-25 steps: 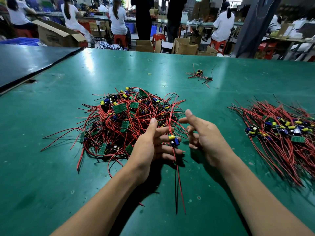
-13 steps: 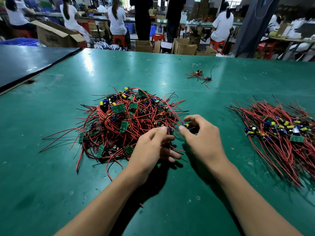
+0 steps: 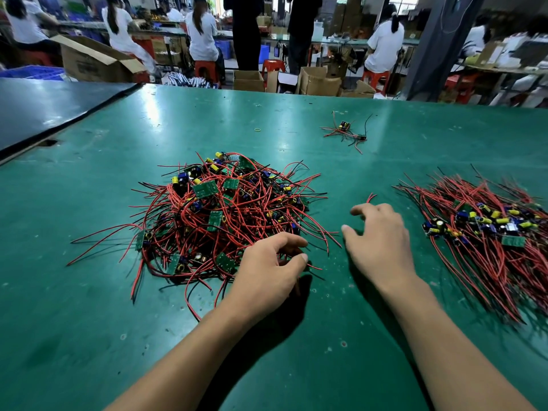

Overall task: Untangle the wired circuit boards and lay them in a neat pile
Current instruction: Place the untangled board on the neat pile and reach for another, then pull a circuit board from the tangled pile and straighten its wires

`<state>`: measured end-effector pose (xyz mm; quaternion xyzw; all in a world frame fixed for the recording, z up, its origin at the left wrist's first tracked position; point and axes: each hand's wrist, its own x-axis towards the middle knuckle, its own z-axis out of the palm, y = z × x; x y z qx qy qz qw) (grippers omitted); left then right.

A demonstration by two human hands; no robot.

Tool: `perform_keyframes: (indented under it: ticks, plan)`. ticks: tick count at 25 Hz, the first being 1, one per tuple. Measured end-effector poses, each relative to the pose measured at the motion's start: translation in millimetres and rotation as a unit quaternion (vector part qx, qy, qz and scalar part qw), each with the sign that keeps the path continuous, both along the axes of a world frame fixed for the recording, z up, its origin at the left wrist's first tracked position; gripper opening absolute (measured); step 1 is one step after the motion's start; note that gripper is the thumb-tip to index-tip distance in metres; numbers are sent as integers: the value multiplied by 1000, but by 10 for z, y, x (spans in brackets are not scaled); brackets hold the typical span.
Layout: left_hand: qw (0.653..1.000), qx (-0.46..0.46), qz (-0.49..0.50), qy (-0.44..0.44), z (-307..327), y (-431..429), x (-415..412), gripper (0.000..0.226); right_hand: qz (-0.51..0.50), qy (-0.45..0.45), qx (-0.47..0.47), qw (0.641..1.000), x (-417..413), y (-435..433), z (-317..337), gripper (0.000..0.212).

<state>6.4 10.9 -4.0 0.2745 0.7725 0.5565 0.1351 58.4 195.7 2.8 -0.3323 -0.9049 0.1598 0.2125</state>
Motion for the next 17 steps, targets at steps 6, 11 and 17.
perform_keyframes:
  ticks: [6, 11, 17]
  plan:
    - [1000, 11, -15, -21, 4, 0, -10, 15, 10, -60, 27, 998, -68, -93, -136, 31]
    - [999, 27, -12, -36, -18, 9, -31, 14, -9, -25, 12, 1000, -54, -10, -118, 34]
    - [998, 51, 1, -45, -30, 15, -45, 16, 177, 48, -86, 979, -155, -282, -183, 29]
